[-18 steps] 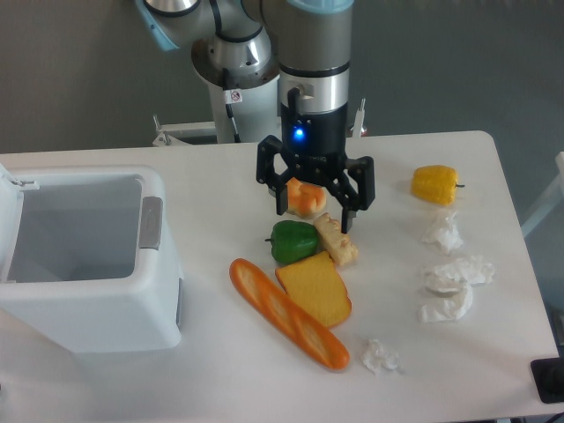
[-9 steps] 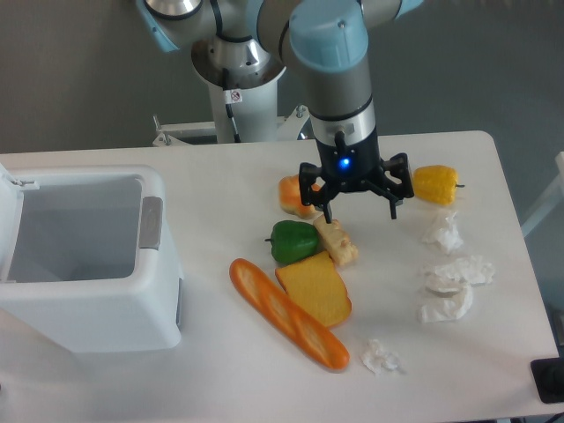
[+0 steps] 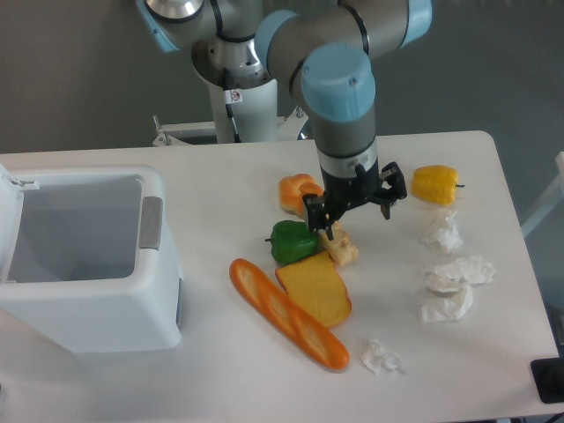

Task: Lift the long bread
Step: 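Lower the gripper past the cheese wedge toward the long baguette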

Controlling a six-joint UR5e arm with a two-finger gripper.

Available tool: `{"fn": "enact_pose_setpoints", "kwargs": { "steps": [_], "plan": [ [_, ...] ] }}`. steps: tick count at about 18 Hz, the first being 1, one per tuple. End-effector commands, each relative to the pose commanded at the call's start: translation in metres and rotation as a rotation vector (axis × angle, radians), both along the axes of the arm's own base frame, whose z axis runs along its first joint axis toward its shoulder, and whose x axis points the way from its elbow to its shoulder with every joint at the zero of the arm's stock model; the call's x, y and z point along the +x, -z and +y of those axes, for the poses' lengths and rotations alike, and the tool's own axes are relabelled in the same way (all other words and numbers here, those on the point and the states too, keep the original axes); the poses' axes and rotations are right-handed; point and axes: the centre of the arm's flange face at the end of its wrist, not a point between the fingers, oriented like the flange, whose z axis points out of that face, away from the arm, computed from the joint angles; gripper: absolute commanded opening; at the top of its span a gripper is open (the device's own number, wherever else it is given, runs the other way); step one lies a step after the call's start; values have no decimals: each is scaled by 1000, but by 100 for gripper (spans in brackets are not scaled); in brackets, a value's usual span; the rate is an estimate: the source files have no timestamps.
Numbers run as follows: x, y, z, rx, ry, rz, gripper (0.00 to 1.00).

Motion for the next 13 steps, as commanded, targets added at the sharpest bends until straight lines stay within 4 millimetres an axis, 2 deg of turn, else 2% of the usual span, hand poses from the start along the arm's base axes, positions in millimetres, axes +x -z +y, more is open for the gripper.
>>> {"fn": "enact_pose_setpoints", "kwargs": {
  "steps": [2, 4, 6, 9, 10, 13],
  "plan": [
    [-3, 23, 6, -6, -9, -43, 100],
    [-7, 38, 15, 36, -48, -91, 100],
    [-11, 36, 17, 125, -71, -150, 100],
    [-30, 37, 13, 221, -123, -215, 100],
    [-37, 42, 10, 225, -135, -226, 100],
    [-47, 58, 18, 233, -181, -254, 100]
  ]
}}
